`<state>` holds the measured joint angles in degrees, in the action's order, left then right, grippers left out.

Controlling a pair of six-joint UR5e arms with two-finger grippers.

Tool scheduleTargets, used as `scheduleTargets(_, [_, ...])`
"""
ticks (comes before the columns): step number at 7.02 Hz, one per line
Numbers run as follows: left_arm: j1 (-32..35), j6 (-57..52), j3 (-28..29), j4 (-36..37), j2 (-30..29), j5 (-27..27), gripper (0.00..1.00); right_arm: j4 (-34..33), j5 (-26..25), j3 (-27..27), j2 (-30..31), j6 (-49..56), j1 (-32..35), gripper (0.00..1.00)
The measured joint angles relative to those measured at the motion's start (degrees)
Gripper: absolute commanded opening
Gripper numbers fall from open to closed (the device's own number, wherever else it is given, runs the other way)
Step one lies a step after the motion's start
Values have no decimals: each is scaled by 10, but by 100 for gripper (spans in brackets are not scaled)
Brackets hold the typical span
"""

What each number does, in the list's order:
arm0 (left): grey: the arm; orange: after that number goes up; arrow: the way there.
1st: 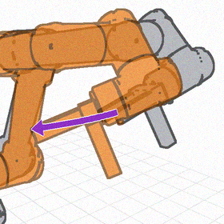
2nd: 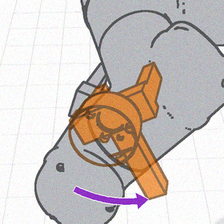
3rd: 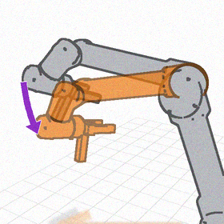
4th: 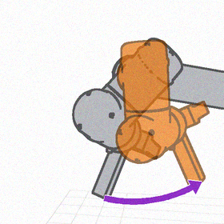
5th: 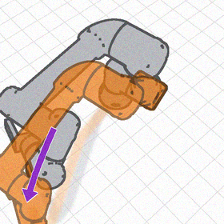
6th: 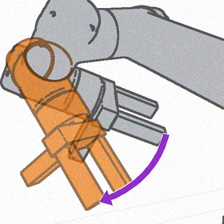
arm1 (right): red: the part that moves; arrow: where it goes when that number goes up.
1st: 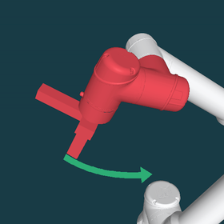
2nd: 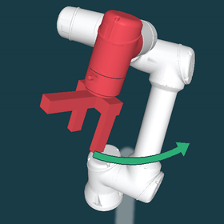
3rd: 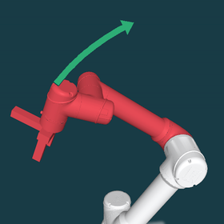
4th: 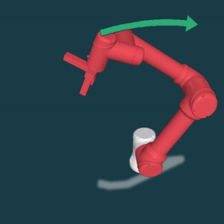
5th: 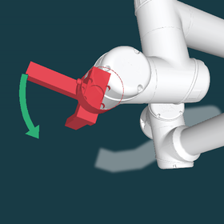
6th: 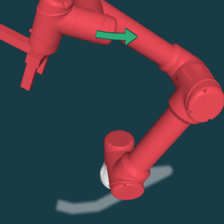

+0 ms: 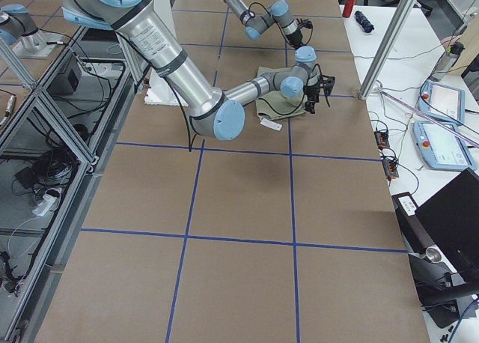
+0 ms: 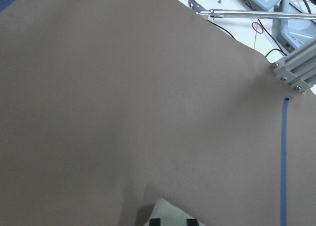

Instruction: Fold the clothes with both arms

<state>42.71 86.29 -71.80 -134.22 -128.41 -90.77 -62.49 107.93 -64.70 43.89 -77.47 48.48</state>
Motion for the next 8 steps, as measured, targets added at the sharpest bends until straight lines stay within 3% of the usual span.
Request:
scheduleTargets(2, [26,-72,-20,1,18,-43,100,2,65,-12,36,76,53,100])
scheduleTargets(5, [110,-267,-142,15,149,-203,100,-4,173,-75,139,182,136,100])
scheduleTargets(8, [258,-585,-182,116,241,-348,100,-9,259,-117,287,435,246,100])
